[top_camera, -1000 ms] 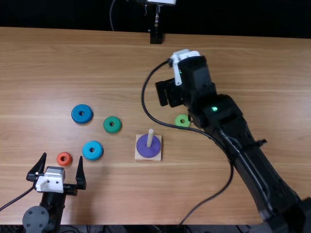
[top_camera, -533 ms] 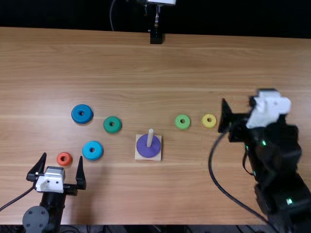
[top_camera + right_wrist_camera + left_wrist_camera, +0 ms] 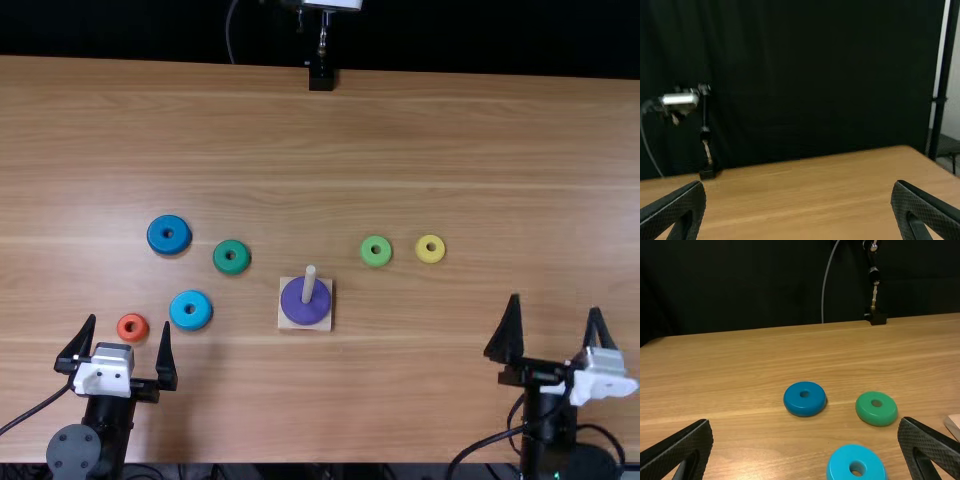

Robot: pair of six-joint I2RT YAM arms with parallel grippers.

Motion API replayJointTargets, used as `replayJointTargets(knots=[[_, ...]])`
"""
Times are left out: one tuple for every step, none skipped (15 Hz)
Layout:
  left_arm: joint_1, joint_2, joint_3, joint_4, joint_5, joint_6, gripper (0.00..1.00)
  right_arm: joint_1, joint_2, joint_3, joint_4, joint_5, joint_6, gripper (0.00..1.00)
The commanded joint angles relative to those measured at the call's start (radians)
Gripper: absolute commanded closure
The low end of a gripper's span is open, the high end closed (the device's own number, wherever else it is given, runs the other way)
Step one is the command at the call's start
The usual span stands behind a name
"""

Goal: Build the Hanoi tower: stack the rings onto the peg from bottom to top in this color order: purple, dark blue, light blue, dark green, light green, yellow, orange.

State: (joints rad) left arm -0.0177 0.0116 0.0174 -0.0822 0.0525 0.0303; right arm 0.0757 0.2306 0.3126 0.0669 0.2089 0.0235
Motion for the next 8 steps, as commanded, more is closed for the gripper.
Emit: replayJointTargets(knots=[[0.009, -0.012, -0.017, -0.050, 0.014, 0.012, 0.00, -0.024, -0.079, -0.106, -0.004, -0.021, -0.003, 0.00], [0.009, -0.012, -0.017, -0.050, 0.014, 0.012, 0.00, -0.034, -0.143, -0.162, -0.005, -0.076, -0.007, 0.00], [0.009, -0.012, -0.017, -0.050, 0.014, 0.012, 0.00, -0.040, -0.200, -0.207, -0.009, -0.133, -0.009, 0.00], [0.009, -0.012, -0.017, -0.050, 0.014, 0.012, 0.00, -0.040, -0.231, -0.239, -0.013, -0.170, -0.011, 0.00], [0.009, -0.012, -0.017, -0.050, 0.014, 0.012, 0.00, -0.040, -0.231, -0.268, -0.013, -0.179, -0.011, 0.00], [0.009, -0.012, -0.017, -0.050, 0.014, 0.012, 0.00, -0.040, -0.231, -0.294, -0.013, -0.179, -0.012, 0.00], [0.009, -0.012, -0.017, -0.050, 0.014, 0.012, 0.00, -0.042, -0.231, -0.296, -0.037, -0.181, -0.014, 0.00], [0.009, -0.012, -0.017, -0.050, 0.014, 0.012, 0.00, -0.040, -0.231, -0.296, -0.096, -0.179, -0.012, 0.00]])
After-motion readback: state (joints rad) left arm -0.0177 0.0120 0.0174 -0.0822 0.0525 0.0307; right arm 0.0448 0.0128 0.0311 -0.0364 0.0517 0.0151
